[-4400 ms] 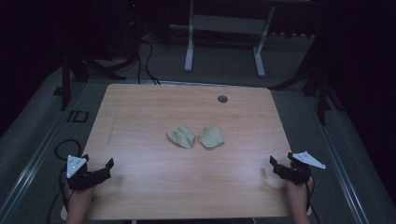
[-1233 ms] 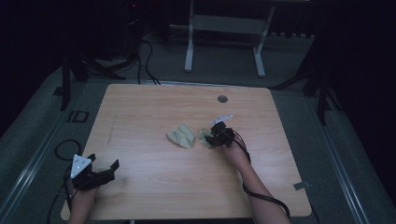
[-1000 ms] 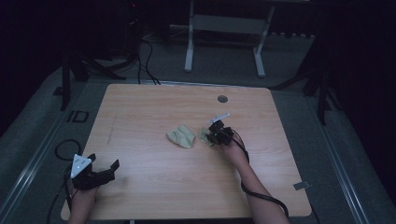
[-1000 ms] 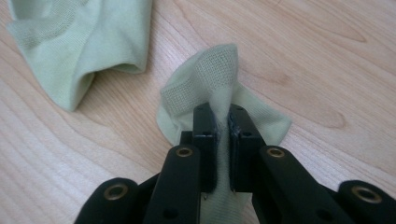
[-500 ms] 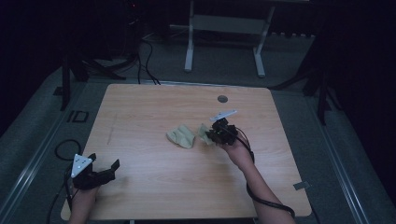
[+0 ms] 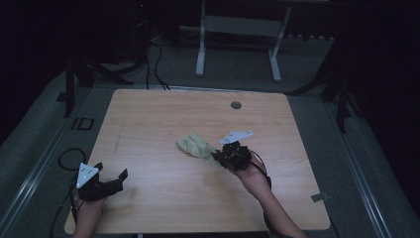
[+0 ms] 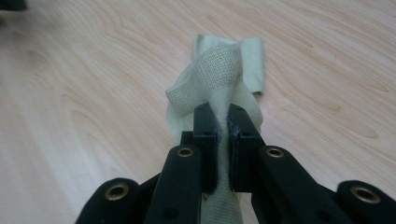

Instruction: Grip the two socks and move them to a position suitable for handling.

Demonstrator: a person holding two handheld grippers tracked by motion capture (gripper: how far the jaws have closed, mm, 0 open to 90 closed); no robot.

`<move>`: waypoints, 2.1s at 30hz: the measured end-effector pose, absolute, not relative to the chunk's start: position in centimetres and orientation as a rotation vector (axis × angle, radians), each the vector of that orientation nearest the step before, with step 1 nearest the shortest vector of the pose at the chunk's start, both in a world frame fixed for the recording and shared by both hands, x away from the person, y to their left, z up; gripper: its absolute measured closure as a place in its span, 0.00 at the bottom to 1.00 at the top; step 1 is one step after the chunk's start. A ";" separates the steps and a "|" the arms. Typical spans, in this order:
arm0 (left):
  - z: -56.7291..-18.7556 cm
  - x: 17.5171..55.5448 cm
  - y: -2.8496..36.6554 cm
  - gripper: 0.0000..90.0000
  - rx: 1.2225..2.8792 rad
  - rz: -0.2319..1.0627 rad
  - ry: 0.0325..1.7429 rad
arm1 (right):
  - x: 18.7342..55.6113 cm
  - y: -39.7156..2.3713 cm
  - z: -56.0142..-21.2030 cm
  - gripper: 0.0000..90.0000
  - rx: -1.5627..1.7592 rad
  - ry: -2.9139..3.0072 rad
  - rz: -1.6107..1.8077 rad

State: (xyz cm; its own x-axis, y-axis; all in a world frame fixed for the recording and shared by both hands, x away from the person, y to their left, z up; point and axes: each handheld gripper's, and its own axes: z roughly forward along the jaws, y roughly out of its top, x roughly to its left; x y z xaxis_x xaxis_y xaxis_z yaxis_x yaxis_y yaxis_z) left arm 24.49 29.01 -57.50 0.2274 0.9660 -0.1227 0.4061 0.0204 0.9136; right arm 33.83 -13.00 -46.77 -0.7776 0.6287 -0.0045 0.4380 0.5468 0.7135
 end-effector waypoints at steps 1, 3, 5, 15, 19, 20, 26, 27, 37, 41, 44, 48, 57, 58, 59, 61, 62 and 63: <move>-57.5 24.5 29.0 0.02 1.551 0.740 1.334 | 33.3 -13.0 -46.7 0.93 0.880 2.523 1.071; -57.5 24.5 28.9 0.02 1.551 0.737 1.330 | 32.7 -12.9 -46.8 0.93 0.868 2.528 1.079; -57.5 24.5 28.8 0.02 1.555 0.733 1.326 | 32.0 -12.9 -47.0 0.93 0.850 2.528 1.079; -57.4 24.5 28.3 0.02 1.576 0.717 1.304 | 29.8 -12.2 -50.4 0.93 0.864 2.581 1.055; -57.4 24.6 28.1 0.02 1.581 0.708 1.299 | 29.3 -11.6 -51.8 0.93 0.873 2.612 1.034; -57.3 24.6 28.1 0.02 1.582 0.705 1.297 | 29.2 -11.5 -52.2 0.93 0.862 2.621 1.022; -57.3 24.5 27.9 0.02 1.587 0.701 1.288 | 28.9 -10.6 -53.8 0.93 0.872 2.647 1.004; -57.3 24.5 27.9 0.02 1.589 0.700 1.286 | 28.9 -10.6 -54.0 0.93 0.881 2.647 1.001; -57.1 24.5 27.3 0.02 1.620 0.687 1.246 | 29.0 -10.5 -55.6 0.88 0.914 2.671 0.994; -57.0 24.4 26.8 0.02 1.623 0.661 1.219 | 28.8 -10.4 -55.6 0.77 0.897 2.683 1.004; -56.9 24.3 26.3 0.02 1.639 0.651 1.202 | 28.6 -10.2 -55.5 0.60 0.888 2.712 1.008; -56.6 24.2 25.6 0.02 1.634 0.635 1.170 | 28.6 -10.4 -53.8 0.52 0.852 2.735 1.048; -56.6 24.3 24.0 0.03 1.731 0.574 1.134 | 30.0 -9.5 -52.8 0.60 0.822 2.744 1.022; -56.5 24.3 23.8 0.03 1.730 0.556 1.128 | 30.1 -9.2 -53.1 0.63 0.813 2.755 1.007; -56.5 24.3 23.8 0.03 1.730 0.556 1.128 | 30.1 -9.2 -53.1 0.63 0.813 2.755 1.007; -56.1 24.0 22.1 0.04 1.770 0.505 1.083 | 30.3 -8.6 -54.0 0.78 0.799 2.779 0.983; -56.1 24.0 22.1 0.04 1.770 0.505 1.083 | 30.3 -8.6 -54.0 0.78 0.799 2.779 0.983; -56.1 24.0 21.6 0.05 1.787 0.492 1.074 | 30.4 -8.5 -54.3 0.85 0.788 2.792 0.968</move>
State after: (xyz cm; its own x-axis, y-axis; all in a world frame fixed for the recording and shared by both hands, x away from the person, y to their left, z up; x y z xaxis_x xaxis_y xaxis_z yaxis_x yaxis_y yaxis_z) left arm 23.97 21.63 -56.06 0.5313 0.8377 -0.1263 0.4511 -0.1535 0.8792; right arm 30.36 -8.46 -54.32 -0.8640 0.4960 0.0869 0.4433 0.6673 0.5985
